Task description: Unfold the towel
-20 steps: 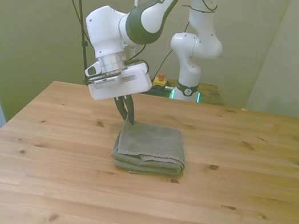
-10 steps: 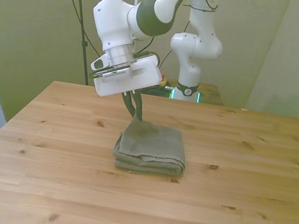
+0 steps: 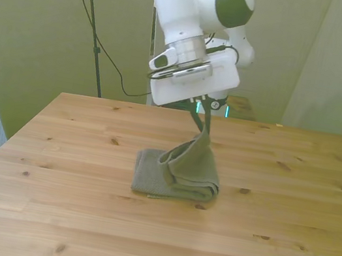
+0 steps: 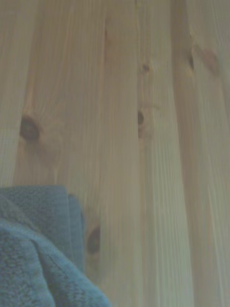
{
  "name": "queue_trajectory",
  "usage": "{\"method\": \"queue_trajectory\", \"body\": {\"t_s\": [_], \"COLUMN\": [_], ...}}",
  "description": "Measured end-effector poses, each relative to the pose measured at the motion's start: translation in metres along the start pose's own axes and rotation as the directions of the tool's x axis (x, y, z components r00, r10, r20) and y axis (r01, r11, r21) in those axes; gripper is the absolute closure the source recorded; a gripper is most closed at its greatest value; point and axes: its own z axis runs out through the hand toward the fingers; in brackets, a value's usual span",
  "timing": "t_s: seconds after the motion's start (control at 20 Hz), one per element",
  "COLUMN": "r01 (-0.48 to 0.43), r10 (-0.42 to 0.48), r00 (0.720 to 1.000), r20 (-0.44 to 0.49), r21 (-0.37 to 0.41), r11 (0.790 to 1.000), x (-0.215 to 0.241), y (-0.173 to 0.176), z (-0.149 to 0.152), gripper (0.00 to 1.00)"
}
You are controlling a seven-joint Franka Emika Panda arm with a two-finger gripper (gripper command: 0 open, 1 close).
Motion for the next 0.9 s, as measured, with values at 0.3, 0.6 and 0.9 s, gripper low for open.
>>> {"method": "queue_trajectory", "body": {"t_s": [0.3, 0.6, 0.9], "r01": [0.132, 0.239, 0.301], "r10": [-0.134, -0.244, -0.3], "r00": [0.991, 0.969, 0.953], "r20": [-0.023, -0.022, 0.031], "r21": [-0.059, -0.141, -0.179], "r11": [0.989, 0.961, 0.937], "x": [-0.067, -0.116, -0.149], "y": [-0.062, -0.078, -0.078], "z": [0.034, 0.079, 0.115], "gripper": [1.0, 0.0, 0.0]}}
